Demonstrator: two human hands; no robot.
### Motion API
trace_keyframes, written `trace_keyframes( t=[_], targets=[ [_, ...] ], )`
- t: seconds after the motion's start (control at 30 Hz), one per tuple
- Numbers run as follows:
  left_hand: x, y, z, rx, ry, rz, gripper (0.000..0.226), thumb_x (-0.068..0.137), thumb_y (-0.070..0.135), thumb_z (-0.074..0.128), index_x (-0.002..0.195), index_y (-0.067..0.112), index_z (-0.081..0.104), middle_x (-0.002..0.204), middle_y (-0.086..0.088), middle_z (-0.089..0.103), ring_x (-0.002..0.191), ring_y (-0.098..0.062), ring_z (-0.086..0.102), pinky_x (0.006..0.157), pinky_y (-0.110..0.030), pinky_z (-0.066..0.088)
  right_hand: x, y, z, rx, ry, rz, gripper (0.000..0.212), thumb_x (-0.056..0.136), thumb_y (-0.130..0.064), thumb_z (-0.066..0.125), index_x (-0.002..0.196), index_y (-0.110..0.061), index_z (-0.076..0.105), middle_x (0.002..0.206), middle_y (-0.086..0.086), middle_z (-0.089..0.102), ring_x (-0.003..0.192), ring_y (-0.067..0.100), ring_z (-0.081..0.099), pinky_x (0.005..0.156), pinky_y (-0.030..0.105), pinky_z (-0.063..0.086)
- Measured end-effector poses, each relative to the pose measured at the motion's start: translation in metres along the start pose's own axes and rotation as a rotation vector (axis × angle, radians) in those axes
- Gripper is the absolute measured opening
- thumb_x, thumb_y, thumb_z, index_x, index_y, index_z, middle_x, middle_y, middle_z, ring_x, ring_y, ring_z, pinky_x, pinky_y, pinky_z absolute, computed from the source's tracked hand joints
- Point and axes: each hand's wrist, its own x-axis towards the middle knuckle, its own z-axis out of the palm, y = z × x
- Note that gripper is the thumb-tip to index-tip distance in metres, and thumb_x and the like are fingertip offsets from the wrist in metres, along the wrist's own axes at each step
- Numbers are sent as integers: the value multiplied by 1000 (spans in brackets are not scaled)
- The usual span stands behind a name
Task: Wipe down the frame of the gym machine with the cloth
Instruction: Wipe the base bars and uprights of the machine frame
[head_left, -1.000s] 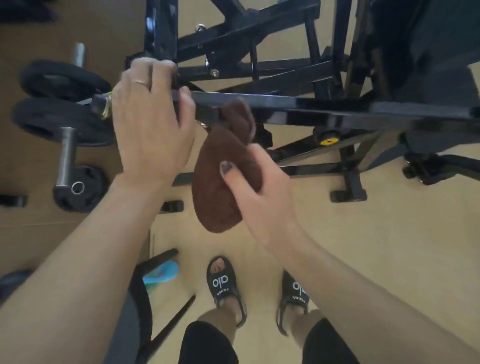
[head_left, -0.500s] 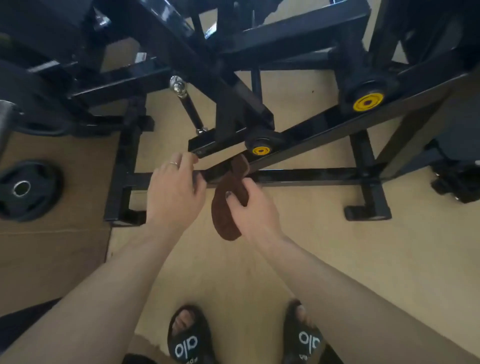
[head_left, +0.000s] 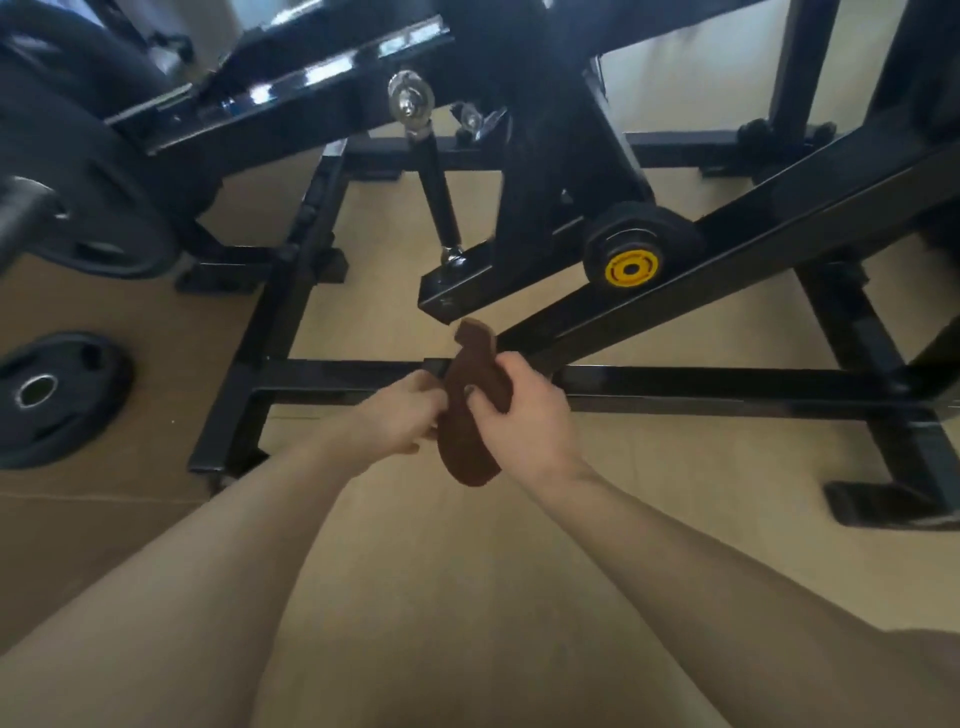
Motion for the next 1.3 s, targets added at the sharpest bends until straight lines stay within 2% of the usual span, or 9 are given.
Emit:
trace_keyframes(
  t=[0.07, 0.17, 0.37, 0.63, 0.77, 0.93, 1.03, 1.13, 1.3],
  targets=[
    [-9, 6, -3, -344, -81, -102, 24, 105, 35, 47, 126, 25, 54, 118, -3, 68, 102, -19, 65, 83, -37, 53, 7, -7, -1, 218, 8, 127, 17, 101, -40, 60, 116, -33, 56, 107, -6, 65, 103, 17, 64, 77, 27, 55],
    [-9, 6, -3, -529, -166, -87, 39, 98, 52, 58, 129, 27, 56, 119, -4, 71, 110, -22, 66, 85, -40, 57, 16, -20, -6, 290, -10, 164, 18, 103, -40, 54, 119, -33, 57, 105, -7, 62, 97, 13, 60, 60, 14, 43],
    [16, -9, -21, -720, 56, -52, 44, 95, 38, 69, 131, 18, 54, 117, -12, 70, 100, -25, 71, 77, -40, 64, 42, -62, 2, 448, -104, 397, 26, 104, -50, 48, 84, -35, 55, 99, 2, 68, 95, 23, 67, 86, 42, 58],
    [26, -40, -48, -893, 311, -21, 24, 94, 31, 67, 115, 33, 57, 114, -6, 66, 103, -26, 67, 91, -46, 60, 69, -109, 43, 250, -243, 346, 21, 104, -50, 50, 94, -33, 60, 105, 3, 69, 96, 25, 69, 88, 48, 61],
    [27, -47, -59, -867, 419, 26, 24, 97, 34, 65, 119, 32, 53, 112, 0, 63, 102, -19, 64, 93, -40, 58, 83, -112, 68, 160, -198, 263, 41, 99, -52, 56, 135, -33, 56, 120, 2, 66, 107, 26, 67, 95, 48, 58],
    [34, -66, -73, -571, 344, 105, 34, 102, 36, 57, 132, 26, 48, 115, 1, 62, 93, -9, 60, 73, -24, 52, 91, -95, 101, 83, -134, 87, 43, 102, -32, 59, 144, -27, 52, 130, 1, 62, 106, 18, 60, 89, 35, 53],
    [37, -84, -79, -383, 305, 79, 61, 101, 32, 57, 155, 27, 29, 148, -5, 48, 125, -23, 56, 99, -39, 51, 89, -79, 109, -330, 7, -63, 42, 102, -28, 60, 142, -29, 50, 126, 3, 58, 112, 24, 61, 89, 41, 57],
    [34, -92, -79, -94, 341, 55, 77, 99, 34, 61, 161, 31, 14, 164, -3, 30, 147, -28, 35, 117, -50, 38, 89, -62, 103, -923, -50, -245, 56, 91, -24, 73, 139, -29, 44, 121, 8, 51, 116, 28, 54, 94, 43, 52],
    [41, -90, -72, 131, 283, 26, 82, 98, 39, 62, 162, 34, 10, 166, 0, 25, 151, -27, 27, 120, -52, 33, 90, -48, 107, -985, -65, -192, 43, 99, -23, 55, 141, -28, 46, 127, 10, 52, 125, 31, 47, 103, 46, 42]
  ],
)
